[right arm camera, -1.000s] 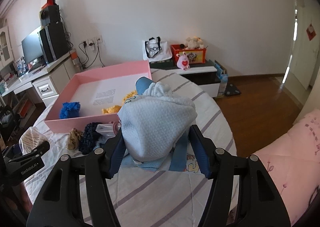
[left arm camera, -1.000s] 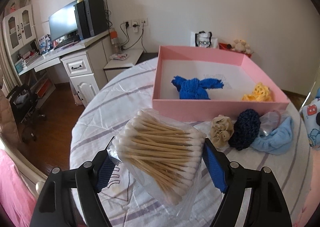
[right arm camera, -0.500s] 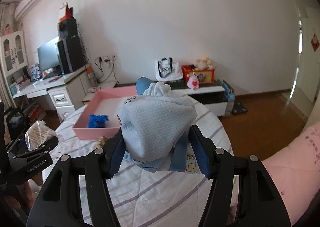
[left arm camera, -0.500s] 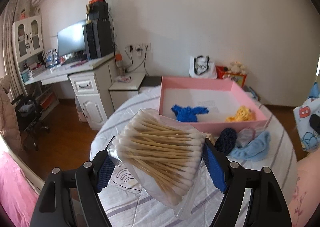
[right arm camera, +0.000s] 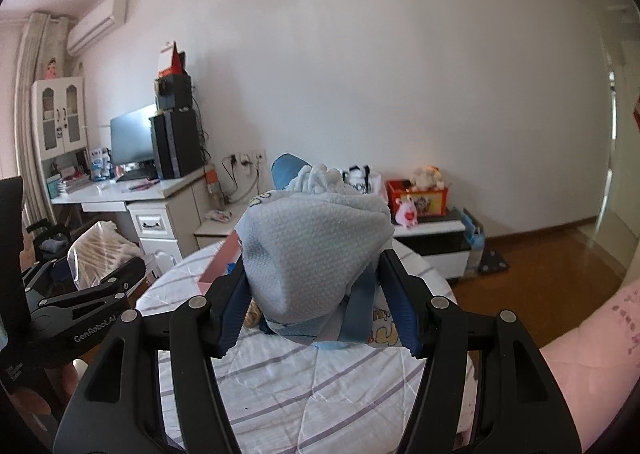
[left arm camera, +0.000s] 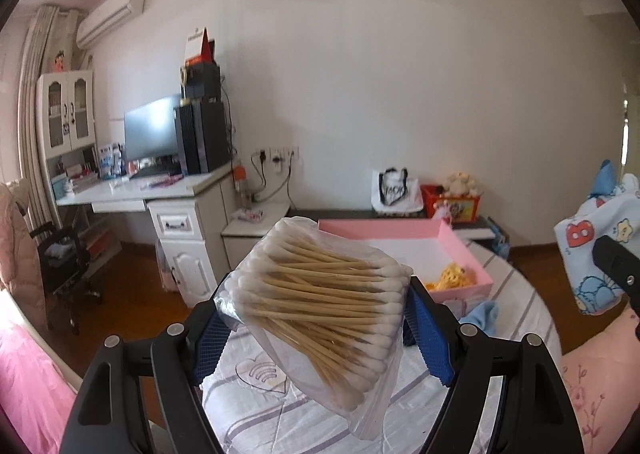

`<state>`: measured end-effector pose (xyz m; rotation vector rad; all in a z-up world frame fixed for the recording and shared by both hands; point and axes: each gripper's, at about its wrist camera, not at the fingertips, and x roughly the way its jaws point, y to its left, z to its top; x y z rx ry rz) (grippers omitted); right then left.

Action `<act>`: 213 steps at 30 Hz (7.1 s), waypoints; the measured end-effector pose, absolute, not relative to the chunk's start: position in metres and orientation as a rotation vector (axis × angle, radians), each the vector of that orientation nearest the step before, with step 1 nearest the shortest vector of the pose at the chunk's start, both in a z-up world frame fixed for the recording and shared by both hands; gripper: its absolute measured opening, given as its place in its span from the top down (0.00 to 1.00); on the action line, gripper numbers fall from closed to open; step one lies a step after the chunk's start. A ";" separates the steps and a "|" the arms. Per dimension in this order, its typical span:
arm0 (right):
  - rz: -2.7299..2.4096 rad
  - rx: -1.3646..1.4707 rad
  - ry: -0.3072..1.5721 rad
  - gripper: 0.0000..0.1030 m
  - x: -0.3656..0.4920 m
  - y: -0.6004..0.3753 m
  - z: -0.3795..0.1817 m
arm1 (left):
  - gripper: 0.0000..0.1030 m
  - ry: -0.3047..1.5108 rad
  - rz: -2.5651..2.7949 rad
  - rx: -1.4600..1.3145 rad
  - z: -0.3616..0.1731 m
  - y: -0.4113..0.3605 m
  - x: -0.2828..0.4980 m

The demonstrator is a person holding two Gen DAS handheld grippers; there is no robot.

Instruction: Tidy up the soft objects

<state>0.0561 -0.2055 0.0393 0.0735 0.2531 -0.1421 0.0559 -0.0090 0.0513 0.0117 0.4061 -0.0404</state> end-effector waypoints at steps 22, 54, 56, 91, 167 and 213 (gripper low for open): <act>-0.094 0.024 0.151 0.43 0.018 -0.185 0.056 | 0.26 0.255 -0.055 0.005 0.042 0.003 -0.054; -0.098 0.034 0.216 0.43 0.039 -0.190 0.048 | 0.26 0.314 -0.051 0.012 0.050 -0.007 -0.023; -0.097 0.035 0.227 0.43 0.044 -0.190 0.048 | 0.26 0.326 -0.051 0.012 0.049 -0.006 -0.016; -0.105 0.118 0.552 0.43 0.243 -0.228 -0.023 | 0.26 0.616 -0.077 0.062 0.024 -0.045 0.267; -0.232 0.124 0.632 0.00 0.297 -0.253 -0.027 | 0.00 0.653 -0.076 0.044 -0.011 -0.049 0.388; -0.230 -0.016 0.330 0.00 0.087 -0.200 0.046 | 0.00 0.386 -0.048 -0.010 0.064 -0.031 0.113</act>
